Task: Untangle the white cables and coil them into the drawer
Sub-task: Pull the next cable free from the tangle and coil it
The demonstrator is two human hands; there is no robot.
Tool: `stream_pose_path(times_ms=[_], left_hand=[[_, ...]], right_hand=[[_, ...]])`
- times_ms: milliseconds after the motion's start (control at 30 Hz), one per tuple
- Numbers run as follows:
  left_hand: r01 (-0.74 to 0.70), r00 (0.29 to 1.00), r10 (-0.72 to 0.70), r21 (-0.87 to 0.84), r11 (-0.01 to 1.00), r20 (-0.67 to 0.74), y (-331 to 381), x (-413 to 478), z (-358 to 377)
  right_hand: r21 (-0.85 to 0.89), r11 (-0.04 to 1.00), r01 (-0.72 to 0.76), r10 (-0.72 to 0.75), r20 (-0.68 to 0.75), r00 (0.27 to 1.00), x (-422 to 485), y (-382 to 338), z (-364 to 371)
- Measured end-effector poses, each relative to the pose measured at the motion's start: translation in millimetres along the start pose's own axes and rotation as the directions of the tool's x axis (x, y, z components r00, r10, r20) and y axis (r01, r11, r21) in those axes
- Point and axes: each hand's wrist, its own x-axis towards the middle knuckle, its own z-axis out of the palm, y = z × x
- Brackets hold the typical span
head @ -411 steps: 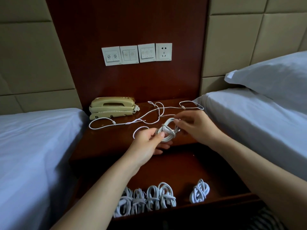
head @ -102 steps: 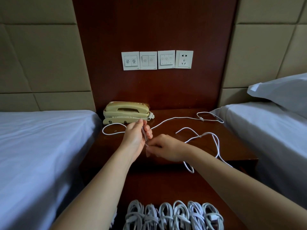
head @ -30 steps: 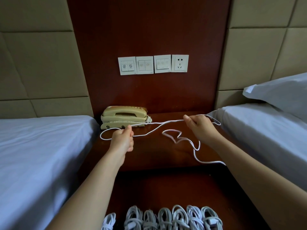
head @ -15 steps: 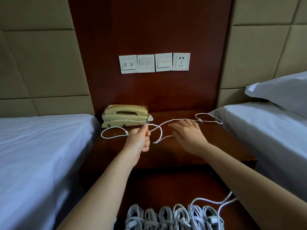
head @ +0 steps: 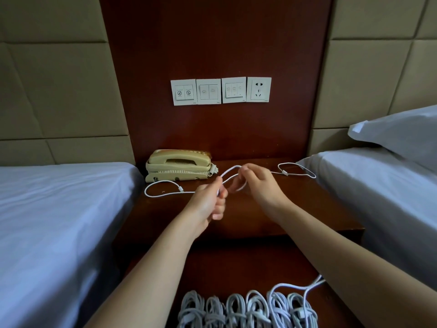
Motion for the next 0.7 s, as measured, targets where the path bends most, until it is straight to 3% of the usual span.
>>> stream_pose_path(times_ms=[67, 167, 333, 467, 567, 700], left_hand=[[0.014, 0.998, -0.013, -0.026, 1.000, 0.058, 1.9, -2.3, 3.3], [0.036, 0.993, -0.023, -0.110, 0.993, 0.118, 5.8, -4.3, 1.7], [0.083, 0.985, -0.031, -0.311, 0.947, 0.169, 10.5, -6.7, -2.5], [0.107, 0.987, -0.039, -0.463, 0.880, 0.155, 11.3, -6.7, -0.5], [0.087, 0.993, -0.032, -0.518, 0.851, 0.115, 11.2, -5.4, -1.4], [0.028, 1.000, -0.023, -0.513, 0.858, 0.017, 11.5, -1.3, 0.6]], right_hand=[[-0.053, 0.996, 0.077, -0.081, -0.089, 0.993, 1.2, 0.2, -1.2], [-0.322, 0.939, 0.124, -0.165, -0.103, 0.981, 2.9, 3.7, -9.2], [-0.684, 0.728, 0.048, -0.003, 0.067, 0.998, -3.5, 8.1, -12.2], [-0.744, 0.664, 0.074, 0.139, 0.221, 0.965, -8.2, 8.8, -3.3], [-0.691, 0.706, 0.152, 0.198, 0.399, 0.895, -13.2, -4.7, 3.9], [-0.660, 0.717, 0.224, 0.197, 0.501, 0.843, -15.5, -21.7, 6.4]])
